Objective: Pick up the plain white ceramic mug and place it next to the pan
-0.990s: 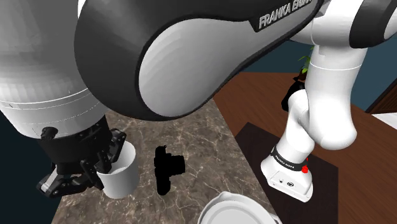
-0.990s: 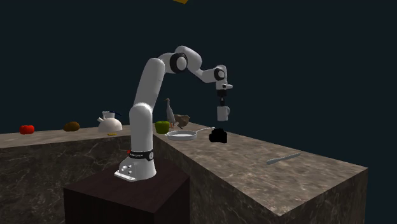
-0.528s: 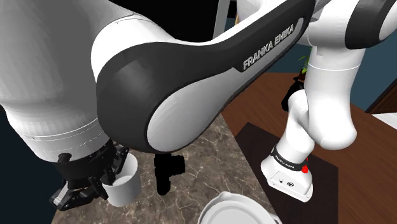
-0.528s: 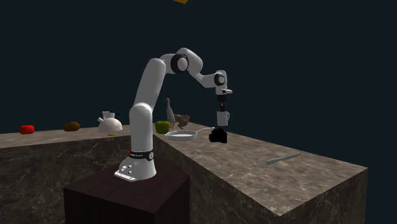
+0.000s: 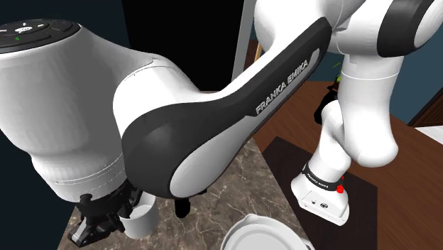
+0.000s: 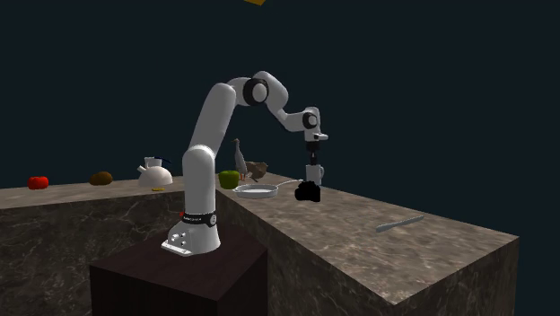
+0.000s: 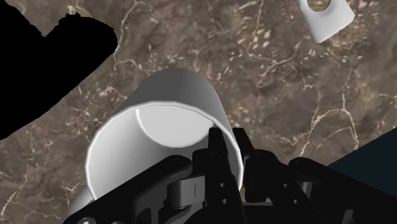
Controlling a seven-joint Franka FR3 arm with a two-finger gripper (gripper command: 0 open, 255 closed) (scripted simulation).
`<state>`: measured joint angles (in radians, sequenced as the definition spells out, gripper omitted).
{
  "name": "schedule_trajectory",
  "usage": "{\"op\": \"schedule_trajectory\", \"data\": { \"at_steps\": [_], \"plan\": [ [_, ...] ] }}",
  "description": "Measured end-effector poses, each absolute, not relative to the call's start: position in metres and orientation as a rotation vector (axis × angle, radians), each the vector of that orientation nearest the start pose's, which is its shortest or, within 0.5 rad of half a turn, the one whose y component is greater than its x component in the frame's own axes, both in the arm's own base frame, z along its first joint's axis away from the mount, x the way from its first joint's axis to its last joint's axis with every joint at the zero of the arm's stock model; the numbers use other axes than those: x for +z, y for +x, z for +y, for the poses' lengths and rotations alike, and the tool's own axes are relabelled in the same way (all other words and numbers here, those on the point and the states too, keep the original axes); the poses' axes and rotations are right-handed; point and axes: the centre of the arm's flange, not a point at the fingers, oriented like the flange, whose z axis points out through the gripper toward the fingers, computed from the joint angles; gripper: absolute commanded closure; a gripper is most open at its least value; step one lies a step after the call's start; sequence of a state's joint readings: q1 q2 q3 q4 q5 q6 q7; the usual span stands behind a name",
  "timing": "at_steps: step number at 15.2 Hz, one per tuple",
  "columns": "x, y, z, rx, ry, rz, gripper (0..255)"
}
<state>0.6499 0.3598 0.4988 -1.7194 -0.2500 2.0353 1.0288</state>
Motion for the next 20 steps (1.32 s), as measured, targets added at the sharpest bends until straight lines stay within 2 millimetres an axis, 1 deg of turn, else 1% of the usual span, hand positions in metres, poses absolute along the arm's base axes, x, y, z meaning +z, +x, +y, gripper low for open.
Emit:
{"op": "schedule_trajectory", "data": {
  "at_steps": [6, 8, 12, 13, 19, 20],
  "plan": [
    [0.366, 0.303, 0.572, -0.080, -3.144, -0.323, 255],
    [0.362, 0.303, 0.571, -0.080, -3.144, -0.323, 255],
    [0.361, 0.303, 0.571, -0.081, -3.144, -0.323, 255],
    [0.361, 0.303, 0.571, -0.081, -3.144, -0.323, 0],
    [0.361, 0.303, 0.571, -0.081, -3.144, -0.323, 0],
    [0.366, 0.302, 0.571, -0.081, -3.144, -0.322, 0]
  ]
}}
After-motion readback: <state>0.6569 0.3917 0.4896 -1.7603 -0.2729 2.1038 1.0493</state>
